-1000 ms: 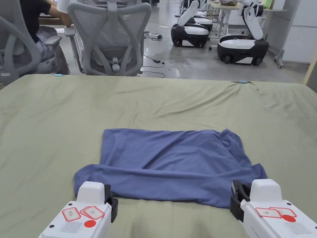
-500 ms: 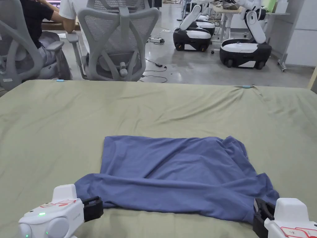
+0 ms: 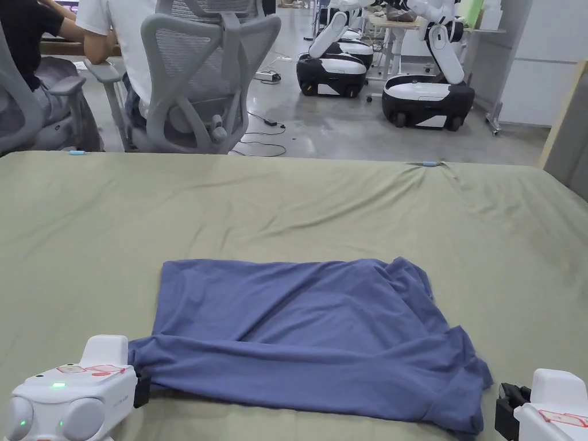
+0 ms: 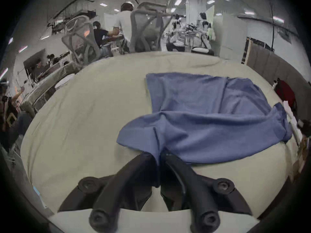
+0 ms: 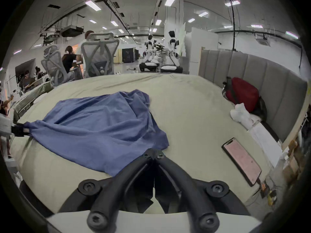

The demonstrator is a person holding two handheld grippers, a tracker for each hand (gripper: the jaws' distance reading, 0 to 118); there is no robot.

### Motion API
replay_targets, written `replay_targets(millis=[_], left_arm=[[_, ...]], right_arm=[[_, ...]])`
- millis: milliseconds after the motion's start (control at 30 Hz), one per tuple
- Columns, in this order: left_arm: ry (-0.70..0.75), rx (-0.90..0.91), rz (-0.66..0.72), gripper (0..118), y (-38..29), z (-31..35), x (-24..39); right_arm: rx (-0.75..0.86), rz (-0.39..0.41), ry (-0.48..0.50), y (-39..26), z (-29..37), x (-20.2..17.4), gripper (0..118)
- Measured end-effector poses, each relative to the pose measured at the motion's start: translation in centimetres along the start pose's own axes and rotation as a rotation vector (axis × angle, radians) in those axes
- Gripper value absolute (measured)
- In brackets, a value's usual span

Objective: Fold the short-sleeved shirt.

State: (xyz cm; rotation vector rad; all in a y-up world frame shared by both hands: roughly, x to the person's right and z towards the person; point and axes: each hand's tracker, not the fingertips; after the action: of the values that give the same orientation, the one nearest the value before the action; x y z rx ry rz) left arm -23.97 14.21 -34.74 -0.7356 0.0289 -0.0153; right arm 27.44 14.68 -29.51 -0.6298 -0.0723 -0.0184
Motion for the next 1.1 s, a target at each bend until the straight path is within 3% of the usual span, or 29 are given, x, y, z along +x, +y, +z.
replay_targets(millis=[33, 67, 100, 133, 200, 233, 267, 300, 333, 367, 400, 467, 633, 833, 1000, 1033, 1067, 1100], left_arm=[[0.002, 0.006, 0.003, 4, 0.1, 0.4, 0.1], [0.003, 0.016, 0.0, 4, 0.1, 0.6, 0.3], [0.004, 0.019, -0.003, 4, 0.1, 0.7, 0.4], [0.004, 0.02, -0.003, 4, 0.1, 0.7, 0.5], [0.004, 0.013, 0.003, 4, -0.1, 0.5, 0.5], [0.006, 0.004, 0.001, 4, -0.3, 0.4, 0.5], [0.007, -0.001, 0.002, 4, -0.6, 0.3, 0.5], [0.0, -0.005, 0.005, 4, -0.9, 0.2, 0.4], [-0.004, -0.012, 0.01, 4, -1.0, -0.1, 0.1], [-0.006, -0.017, 0.012, 4, -1.2, -0.1, -0.1], [-0.008, -0.019, 0.014, 4, -1.3, 0.2, -0.2], [-0.033, -0.019, 0.017, 4, -1.1, 0.9, -0.8], [-0.066, 0.021, -0.025, 4, -0.4, 5.4, -1.5], [-0.096, -0.011, 0.005, 4, -3.0, 7.9, -2.0], [-0.113, -0.09, 0.07, 5, -6.4, 5.6, -2.6], [-0.113, -0.085, 0.074, 8, -6.7, 5.7, -2.7], [-0.12, -0.066, 0.08, 21, -6.7, 6.1, -2.8], [-0.105, -0.048, 0.073, 41, -6.5, 6.6, -2.7]], right_arm=[[-0.018, -0.024, -0.003, 0.0, -0.8, 0.0, 38], [-0.039, -0.047, 0.018, -0.1, -1.7, 0.0, 80], [-0.077, -0.062, 0.049, -0.2, -2.7, -0.1, 101], [-0.119, -0.077, 0.07, -0.4, -3.6, 0.1, 111], [-0.151, -0.077, 0.089, -1.0, -5.0, -0.4, 104], [-0.154, -0.07, 0.088, -1.3, -5.5, -0.7, 91], [-0.189, -0.058, 0.101, -1.7, -6.0, -0.9, 53], [-0.217, -0.052, 0.136, -1.9, -6.2, -1.0, 25], [-0.215, -0.058, 0.149, -2.1, -6.2, -1.0, 10], [-0.182, -0.049, 0.11, -2.2, -5.7, -1.0, 8], [-0.167, -0.054, 0.118, -2.0, -5.2, -0.6, 8], [-0.114, -0.141, 0.148, -1.1, -3.4, 0.2, 8], [-0.047, -0.042, 0.151, 1.2, 2.6, 0.8, 7], [-0.129, 0.074, 0.131, -0.5, 4.4, 0.1, 7], [-0.214, 0.046, 0.116, -4.1, 2.1, -0.2, 7], [-0.209, 0.04, 0.115, -4.3, 2.3, -0.2, 11], [-0.182, 0.013, 0.115, -4.2, 2.6, -0.2, 34], [-0.154, 0.002, 0.123, -3.9, 3.0, -0.2, 68]])
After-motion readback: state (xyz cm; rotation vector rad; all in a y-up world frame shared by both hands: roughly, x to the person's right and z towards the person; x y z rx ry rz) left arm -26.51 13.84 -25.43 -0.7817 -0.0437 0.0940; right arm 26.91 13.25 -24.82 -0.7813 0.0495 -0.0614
